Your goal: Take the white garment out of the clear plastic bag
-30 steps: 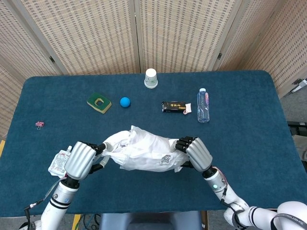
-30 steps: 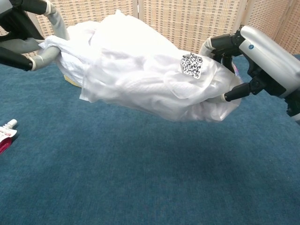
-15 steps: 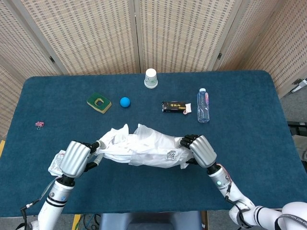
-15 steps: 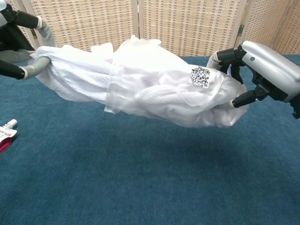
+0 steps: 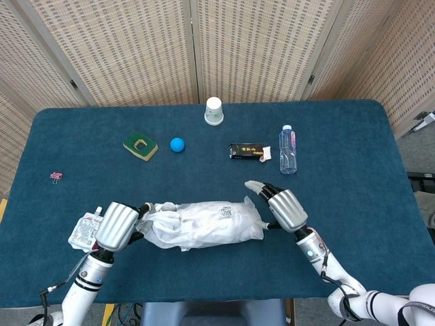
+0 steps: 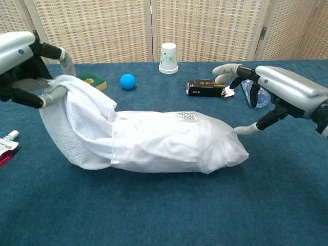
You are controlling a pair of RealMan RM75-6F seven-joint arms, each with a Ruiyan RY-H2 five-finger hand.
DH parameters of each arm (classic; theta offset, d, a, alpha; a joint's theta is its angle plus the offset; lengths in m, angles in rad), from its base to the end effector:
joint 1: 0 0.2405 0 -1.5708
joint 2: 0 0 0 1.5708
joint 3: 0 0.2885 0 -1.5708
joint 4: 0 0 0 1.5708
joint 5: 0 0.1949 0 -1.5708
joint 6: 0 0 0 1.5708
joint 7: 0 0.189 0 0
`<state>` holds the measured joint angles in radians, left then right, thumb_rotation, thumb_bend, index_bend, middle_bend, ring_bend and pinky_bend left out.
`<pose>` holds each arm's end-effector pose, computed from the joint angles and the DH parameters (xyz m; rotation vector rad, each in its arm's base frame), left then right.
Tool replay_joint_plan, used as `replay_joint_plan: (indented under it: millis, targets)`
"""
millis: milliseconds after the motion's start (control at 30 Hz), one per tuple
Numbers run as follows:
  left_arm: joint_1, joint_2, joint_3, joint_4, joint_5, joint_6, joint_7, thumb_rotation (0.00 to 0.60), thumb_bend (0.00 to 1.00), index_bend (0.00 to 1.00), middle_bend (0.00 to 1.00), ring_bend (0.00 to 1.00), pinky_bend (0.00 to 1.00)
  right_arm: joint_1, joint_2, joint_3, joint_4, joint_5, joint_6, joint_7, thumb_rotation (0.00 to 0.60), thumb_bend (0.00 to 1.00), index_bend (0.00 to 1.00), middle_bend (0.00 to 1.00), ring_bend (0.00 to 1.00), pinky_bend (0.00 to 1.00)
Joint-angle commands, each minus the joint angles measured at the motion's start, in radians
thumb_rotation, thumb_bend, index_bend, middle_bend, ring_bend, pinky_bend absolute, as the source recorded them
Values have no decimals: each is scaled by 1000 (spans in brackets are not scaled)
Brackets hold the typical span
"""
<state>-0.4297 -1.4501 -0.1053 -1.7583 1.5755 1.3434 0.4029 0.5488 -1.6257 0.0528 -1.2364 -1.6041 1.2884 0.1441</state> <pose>-0.1564 0.3001 0.0588 -1.7246 -0.7005 -1.2351 -0.1985 -0.3483 -0.0051 1.8086 -0.9051 1.3191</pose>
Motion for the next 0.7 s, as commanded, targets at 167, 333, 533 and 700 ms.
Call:
replay_joint_plan:
  millis: [167,333,533,700]
  targets:
    - [7,-23,30,22,10,-5,23,600,454,725,1000,913,1000,-20,20,3,-20,4,22,-1,600,0,175,339,281,566]
    - [13,-19,35,21,8,-1,20,600,454,725,1000,912,1000,-40,48,-13,-51,-5,36,-14,600,0,420,762,677,873]
    - [18,-18,38,24,8,2,13,600,454,725,1000,912,1000,-69,86,-49,-112,-17,35,-48,600,0,483,983,896,1000]
    - [21,-17,41,26,10,4,14,600,455,725,1000,912,1000,-90,98,-73,-144,-32,42,-60,600,0,488,1000,967,1000]
